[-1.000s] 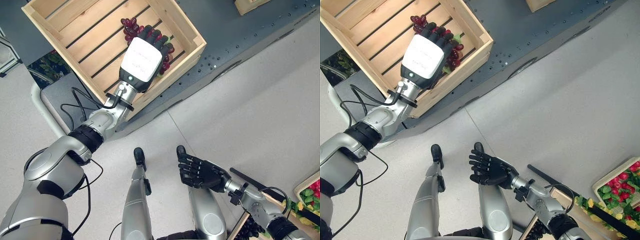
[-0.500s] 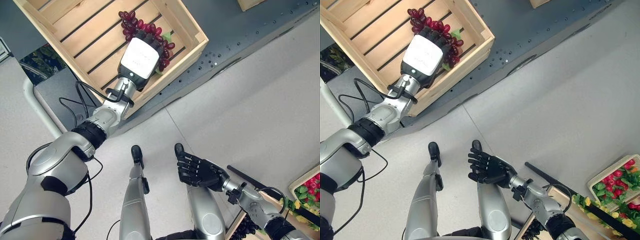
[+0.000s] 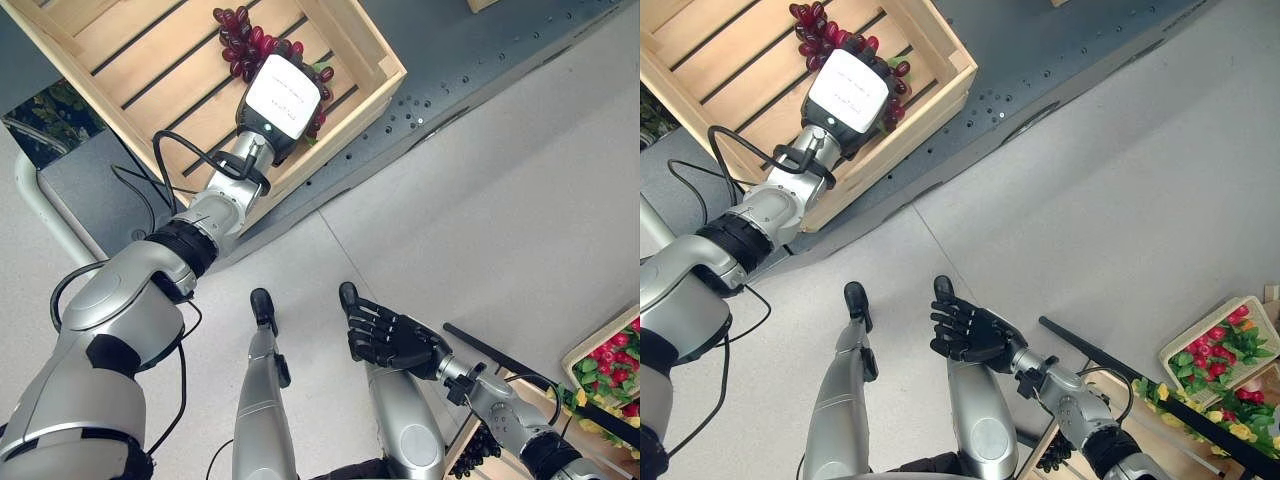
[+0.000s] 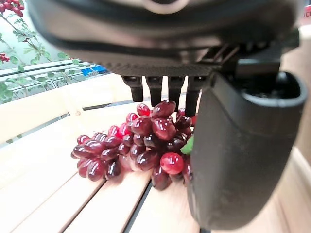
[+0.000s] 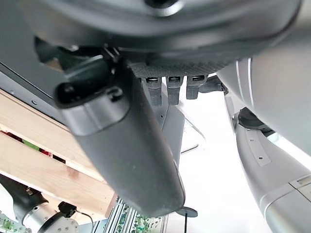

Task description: Pick up the fruits from the basket on one side to the basket on the other side

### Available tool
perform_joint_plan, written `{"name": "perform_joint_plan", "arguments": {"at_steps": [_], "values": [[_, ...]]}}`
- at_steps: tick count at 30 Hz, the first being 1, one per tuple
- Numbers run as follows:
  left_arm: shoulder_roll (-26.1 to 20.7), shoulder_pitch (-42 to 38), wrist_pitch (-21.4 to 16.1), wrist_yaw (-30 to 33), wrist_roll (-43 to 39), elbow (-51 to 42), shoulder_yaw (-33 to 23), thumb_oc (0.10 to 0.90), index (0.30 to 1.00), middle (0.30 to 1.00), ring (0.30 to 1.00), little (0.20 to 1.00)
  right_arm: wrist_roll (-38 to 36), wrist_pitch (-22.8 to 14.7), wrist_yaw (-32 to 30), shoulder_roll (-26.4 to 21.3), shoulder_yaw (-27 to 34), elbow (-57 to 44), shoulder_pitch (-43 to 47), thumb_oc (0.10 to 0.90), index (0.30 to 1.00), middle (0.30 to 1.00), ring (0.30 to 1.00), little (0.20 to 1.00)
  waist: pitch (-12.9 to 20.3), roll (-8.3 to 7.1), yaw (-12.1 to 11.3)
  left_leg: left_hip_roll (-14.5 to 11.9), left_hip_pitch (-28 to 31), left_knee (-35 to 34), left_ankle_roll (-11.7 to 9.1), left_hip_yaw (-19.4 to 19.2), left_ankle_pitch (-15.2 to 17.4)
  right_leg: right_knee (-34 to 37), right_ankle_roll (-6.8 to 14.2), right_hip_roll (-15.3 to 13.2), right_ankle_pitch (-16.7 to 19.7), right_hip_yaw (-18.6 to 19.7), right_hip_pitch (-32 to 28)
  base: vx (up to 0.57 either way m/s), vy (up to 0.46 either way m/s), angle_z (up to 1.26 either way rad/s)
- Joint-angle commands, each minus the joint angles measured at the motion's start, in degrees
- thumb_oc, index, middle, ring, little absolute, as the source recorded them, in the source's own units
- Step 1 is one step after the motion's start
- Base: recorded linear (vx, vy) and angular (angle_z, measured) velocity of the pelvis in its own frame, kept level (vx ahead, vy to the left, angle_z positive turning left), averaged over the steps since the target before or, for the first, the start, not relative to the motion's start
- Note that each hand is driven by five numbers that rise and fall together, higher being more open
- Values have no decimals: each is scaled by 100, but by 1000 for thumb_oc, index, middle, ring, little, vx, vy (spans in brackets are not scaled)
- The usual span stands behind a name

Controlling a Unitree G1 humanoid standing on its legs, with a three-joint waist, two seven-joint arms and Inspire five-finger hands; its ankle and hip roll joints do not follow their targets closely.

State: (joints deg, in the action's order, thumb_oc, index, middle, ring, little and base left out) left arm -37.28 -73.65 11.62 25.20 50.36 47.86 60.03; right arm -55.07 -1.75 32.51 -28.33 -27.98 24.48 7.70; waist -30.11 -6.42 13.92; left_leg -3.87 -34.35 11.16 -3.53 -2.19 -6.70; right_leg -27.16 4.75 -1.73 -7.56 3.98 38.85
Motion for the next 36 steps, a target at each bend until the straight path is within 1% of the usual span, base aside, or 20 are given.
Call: {"name": "perform_joint_plan", "arguments": {"at_steps": [1,2,3,4,12,15,18,21,23,24,25,26,27,29,30,31,32,34,35,36], "values": [[58,-687,121,100,371,391,-122,800,900,900,900,900,-404,-240,46,67,6,-256,-63,800,900,900,900,900,32,-294,66,51,-234,800,206,-191,425,1242,-224,28,1284,-95,-382,0,0,0],[79,-673,124,44,407,440,-128,596,594,594,594,594,-411,-236,10,96,19,-248,-71,800,900,900,900,900,32,-298,64,55,-237,805,210,-180,427,1234,-225,28,1285,-99,-376,0,0,0],[83,-670,110,28,412,468,-129,596,594,594,594,594,-421,-241,2,103,19,-239,-76,800,900,900,900,900,32,-300,63,58,-233,806,211,-175,429,1235,-224,30,1288,-97,-377,0,0,0],[91,-681,116,-6,405,494,-102,400,300,300,300,300,-438,-250,-4,102,21,-238,-82,800,900,900,900,900,32,-302,64,60,-240,805,212,-173,430,1235,-222,32,1290,-99,-372,0,0,0],[104,-562,182,-97,421,446,-107,400,300,300,300,300,-481,-296,-47,97,47,-229,-76,800,900,900,900,900,32,-242,54,73,-232,739,210,-175,400,1225,-236,34,1276,-119,-338,0,0,0],[84,-546,53,-182,484,377,-88,400,300,300,300,300,-480,-361,-7,78,70,-197,-101,800,900,900,900,900,32,-205,44,70,-225,725,212,-172,393,1207,-243,26,1257,-126,-334,0,0,0],[94,-550,54,-189,597,305,-34,400,300,300,300,300,-510,-404,-41,81,73,-190,-76,800,900,900,900,900,32,-182,27,70,-171,679,199,-162,372,1212,-250,33,1239,-148,-387,0,0,0],[65,-544,196,-44,626,147,-28,400,300,300,300,300,-526,-436,-69,66,65,-204,-95,800,900,900,900,900,32,-166,8,59,-154,689,190,-166,381,1198,-263,24,1208,-179,-415,0,0,0],[25,-538,174,289,525,141,-110,400,300,300,300,300,-521,-497,-13,64,70,-176,-132,800,900,900,900,900,32,-182,-8,58,-117,702,206,-149,399,1190,-266,34,1192,-183,-454,0,0,0],[-11,-534,103,380,542,129,-168,400,300,300,300,300,-538,-532,33,46,69,-169,-164,800,900,900,900,900,32,-182,-18,57,-99,703,202,-148,406,1201,-273,37,1186,-196,-482,-11,-36,4],[-85,-499,-6,679,356,61,-226,400,300,300,300,300,-536,-582,59,37,85,-181,-223,800,900,900,900,900,32,-178,-39,53,-68,712,190,-121,411,1209,-280,43,1176,-197,-533,-8,-31,5],[-110,-474,-57,774,322,36,-262,400,300,300,300,300,-544,-603,74,31,93,-186,-246,800,900,900,900,900,32,-174,-50,50,-42,693,193,-115,409,1216,-283,44,1172,-203,-556,-7,-31,6],[-193,-405,-195,1128,69,-26,-381,400,300,300,300,300,-552,-656,79,36,119,-212,-312,800,900,900,900,900,32,-161,-76,54,22,662,194,-92,410,1223,-283,47,1157,-208,-615,-3,-16,4],[-251,-325,-345,1386,-40,-43,-513,400,300,300,300,300,-486,-682,92,47,150,-235,-357,800,900,900,900,900,32,-152,-94,61,89,610,197,-81,400,1256,-284,51,1156,-211,-678,0,0,0],[-359,-224,-621,1951,-360,-73,-669,400,300,300,300,300,-486,-746,93,21,149,-265,-403,800,900,900,900,900,32,-133,-131,53,201,507,196,-80,371,1295,-291,55,1148,-222,-770,0,0,0],[-372,-192,-657,2037,-384,-71,-716,400,300,300,300,300,-510,-767,88,13,143,-269,-416,800,900,900,900,900,32,-132,-135,54,224,491,197,-78,368,1298,-292,56,1145,-221,-787,0,0,0],[-413,-161,-793,2211,-533,-84,-792,400,300,300,300,300,-510,-779,92,20,171,-272,-439,800,900,900,900,900,32,-128,-145,55,256,476,189,-65,363,1309,-294,63,1139,-218,-821,0,0,0],[-497,47,-1037,2626,-629,-211,-1136,400,300,300,300,300,-457,-849,140,13,210,-290,-507,800,900,900,900,900,32,-104,-189,54,360,422,176,-41,358,1349,-317,77,1105,-236,-943,-16,-2,0],[-567,157,-1105,2850,-768,-312,-1220,400,300,300,300,300,-437,-884,116,16,228,-329,-539,800,900,900,900,900,32,-100,-213,50,399,412,172,-25,357,1341,-327,81,1085,-243,-980,0,0,0],[-573,238,-1190,2900,-618,-363,-1367,400,300,300,300,300,-466,-891,126,13,242,-337,-545,800,900,900,900,900,32,-98,-241,47,441,374,178,-19,357,1345,-333,84,1065,-262,-1023,-35,-10,1]]}}
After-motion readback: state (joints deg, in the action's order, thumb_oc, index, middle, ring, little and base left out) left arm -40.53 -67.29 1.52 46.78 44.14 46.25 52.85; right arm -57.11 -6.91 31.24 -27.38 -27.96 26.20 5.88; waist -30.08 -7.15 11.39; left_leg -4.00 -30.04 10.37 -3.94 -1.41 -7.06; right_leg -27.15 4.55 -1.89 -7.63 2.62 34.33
